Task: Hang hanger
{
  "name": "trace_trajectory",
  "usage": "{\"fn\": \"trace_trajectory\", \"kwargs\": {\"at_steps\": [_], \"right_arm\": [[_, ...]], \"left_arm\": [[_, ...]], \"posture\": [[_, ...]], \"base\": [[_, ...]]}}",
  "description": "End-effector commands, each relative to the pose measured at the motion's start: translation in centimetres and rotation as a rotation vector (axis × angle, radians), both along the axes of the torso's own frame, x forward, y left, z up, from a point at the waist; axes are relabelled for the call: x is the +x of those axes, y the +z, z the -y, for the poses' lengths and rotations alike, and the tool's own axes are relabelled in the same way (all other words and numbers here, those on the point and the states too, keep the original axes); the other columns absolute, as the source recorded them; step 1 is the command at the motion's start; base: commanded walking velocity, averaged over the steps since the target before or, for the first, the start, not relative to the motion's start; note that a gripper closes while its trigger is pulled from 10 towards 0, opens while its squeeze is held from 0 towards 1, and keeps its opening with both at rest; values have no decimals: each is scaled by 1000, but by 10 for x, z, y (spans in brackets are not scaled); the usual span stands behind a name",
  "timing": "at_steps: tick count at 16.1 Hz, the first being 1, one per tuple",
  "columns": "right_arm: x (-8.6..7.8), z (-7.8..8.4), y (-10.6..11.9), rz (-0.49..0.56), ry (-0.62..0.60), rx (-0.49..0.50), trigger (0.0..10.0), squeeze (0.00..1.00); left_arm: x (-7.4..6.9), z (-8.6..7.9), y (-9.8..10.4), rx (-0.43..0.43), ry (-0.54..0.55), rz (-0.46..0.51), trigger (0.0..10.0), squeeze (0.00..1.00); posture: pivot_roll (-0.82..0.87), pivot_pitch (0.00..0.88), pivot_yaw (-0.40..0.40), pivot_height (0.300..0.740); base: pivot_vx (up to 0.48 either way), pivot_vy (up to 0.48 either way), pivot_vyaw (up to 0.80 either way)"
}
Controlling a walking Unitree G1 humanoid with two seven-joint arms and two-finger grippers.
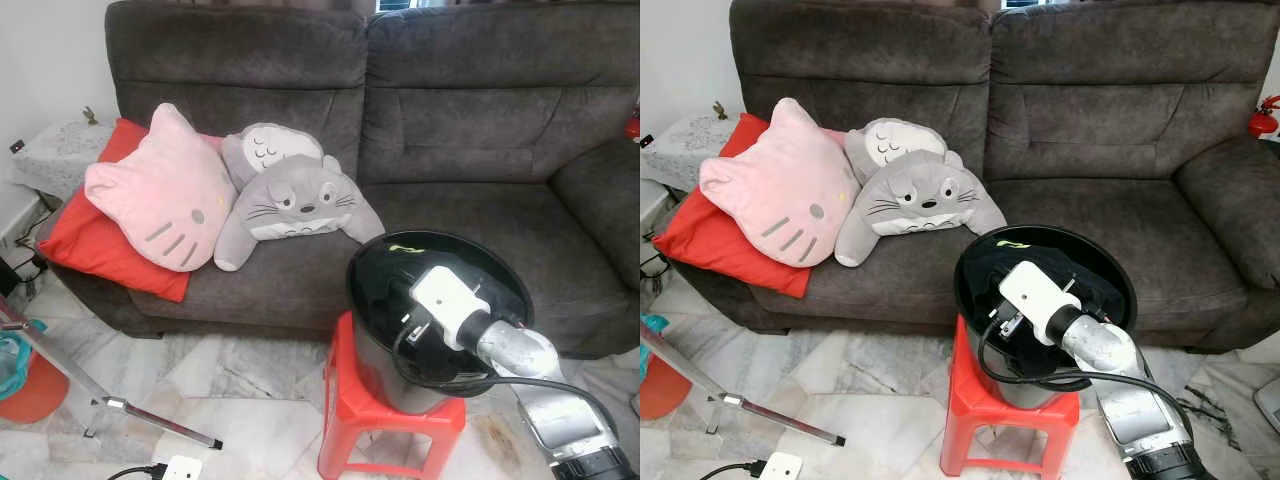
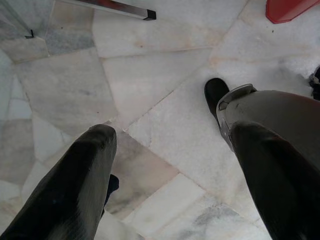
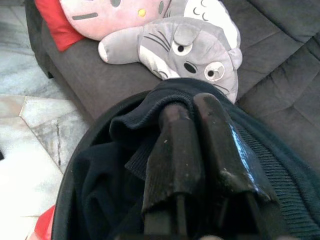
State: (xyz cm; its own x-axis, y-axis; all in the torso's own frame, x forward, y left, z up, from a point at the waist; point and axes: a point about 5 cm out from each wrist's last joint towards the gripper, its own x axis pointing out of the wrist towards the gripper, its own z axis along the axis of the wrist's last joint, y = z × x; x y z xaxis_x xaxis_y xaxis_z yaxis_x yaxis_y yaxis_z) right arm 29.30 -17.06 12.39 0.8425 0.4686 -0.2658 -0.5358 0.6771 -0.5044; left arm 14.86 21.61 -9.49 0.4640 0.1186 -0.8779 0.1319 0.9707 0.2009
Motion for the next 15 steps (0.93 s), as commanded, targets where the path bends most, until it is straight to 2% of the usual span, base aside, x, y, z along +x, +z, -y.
{"fn": "trace_trajectory", "kwargs": {"at_steps": [1,2,3,4,5,9,10,11,15], "right_arm": [[5,-2,2,10,-6,-27,0,0],[8,1,0,11,-42,-43,3882,0],[11,4,-1,12,-93,-41,5490,0],[12,3,-1,15,-96,-39,6510,0],[14,2,-1,27,-119,-36,10000,0],[19,2,3,51,-175,17,10000,0],[19,1,7,57,-176,46,10000,573],[20,0,9,62,-178,59,10000,1000],[16,-10,21,97,-167,114,10000,1000]], "left_arm": [[-2,-2,-1,10,3,-7,10000,0],[-2,-2,0,9,3,-7,10000,0],[-2,-2,0,9,3,-7,10000,0],[-2,-2,0,9,3,-7,10000,0],[-2,-2,0,9,3,-7,10000,0],[-2,-2,0,9,4,-6,10000,0],[-2,-2,0,9,4,-6,10000,0],[-2,-2,0,9,4,-7,10000,0],[-2,-2,-1,8,3,-7,10000,0]], "posture": [[-167,0,35,740],[-166,0,35,740],[-166,0,35,740],[-167,0,36,740],[-166,0,36,740],[-167,0,36,740],[-168,0,36,740],[-168,0,35,740],[-170,0,35,740]], "base": [[0,0,0],[0,0,0],[0,0,0],[0,0,0],[0,0,0],[0,0,0],[0,0,0],[0,0,0],[0,0,0]]}}
